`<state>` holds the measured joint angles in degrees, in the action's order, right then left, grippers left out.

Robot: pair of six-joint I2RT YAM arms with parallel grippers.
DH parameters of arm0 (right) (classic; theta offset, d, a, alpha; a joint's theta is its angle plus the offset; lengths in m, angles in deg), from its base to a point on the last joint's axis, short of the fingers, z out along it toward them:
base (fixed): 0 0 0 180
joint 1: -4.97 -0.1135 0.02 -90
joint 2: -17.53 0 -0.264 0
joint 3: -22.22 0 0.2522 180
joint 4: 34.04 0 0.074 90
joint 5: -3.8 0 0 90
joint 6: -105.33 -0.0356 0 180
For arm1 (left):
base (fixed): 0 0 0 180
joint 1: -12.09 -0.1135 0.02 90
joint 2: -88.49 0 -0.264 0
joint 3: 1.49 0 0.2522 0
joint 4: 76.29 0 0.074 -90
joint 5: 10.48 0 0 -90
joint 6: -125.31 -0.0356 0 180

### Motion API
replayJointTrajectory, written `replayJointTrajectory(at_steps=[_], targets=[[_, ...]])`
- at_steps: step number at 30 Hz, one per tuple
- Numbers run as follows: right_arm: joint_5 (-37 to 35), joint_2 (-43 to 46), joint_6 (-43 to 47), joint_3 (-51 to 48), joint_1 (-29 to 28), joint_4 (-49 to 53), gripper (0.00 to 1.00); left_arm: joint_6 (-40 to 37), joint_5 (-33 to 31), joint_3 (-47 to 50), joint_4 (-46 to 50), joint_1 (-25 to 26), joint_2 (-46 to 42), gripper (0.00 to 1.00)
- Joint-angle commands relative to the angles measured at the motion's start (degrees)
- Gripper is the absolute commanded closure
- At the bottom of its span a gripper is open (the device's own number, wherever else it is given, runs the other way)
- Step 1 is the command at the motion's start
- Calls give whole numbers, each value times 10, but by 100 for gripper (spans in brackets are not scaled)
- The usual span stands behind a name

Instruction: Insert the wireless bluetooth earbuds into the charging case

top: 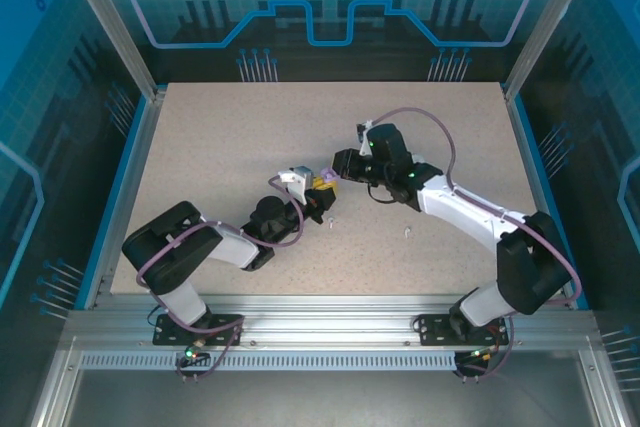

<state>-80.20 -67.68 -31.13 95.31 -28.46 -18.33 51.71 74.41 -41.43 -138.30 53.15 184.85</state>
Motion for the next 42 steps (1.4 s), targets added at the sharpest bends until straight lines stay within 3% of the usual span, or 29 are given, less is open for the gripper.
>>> replayJointTrajectory(at_steps=[1,14,24,42], targets=[[10,18,13,-21,-8,25,84,-11,-14,-5,-44,-3,-22,78],[14,36,17,-45,-8,17,83,-12,-3,-15,-44,-3,-31,78],[13,25,27,-29,-2,38,83,-26,54,-21,-45,-4,-35,78],[20,75,37,-67,-2,26,83,-36,49,-20,-44,-3,-44,78]])
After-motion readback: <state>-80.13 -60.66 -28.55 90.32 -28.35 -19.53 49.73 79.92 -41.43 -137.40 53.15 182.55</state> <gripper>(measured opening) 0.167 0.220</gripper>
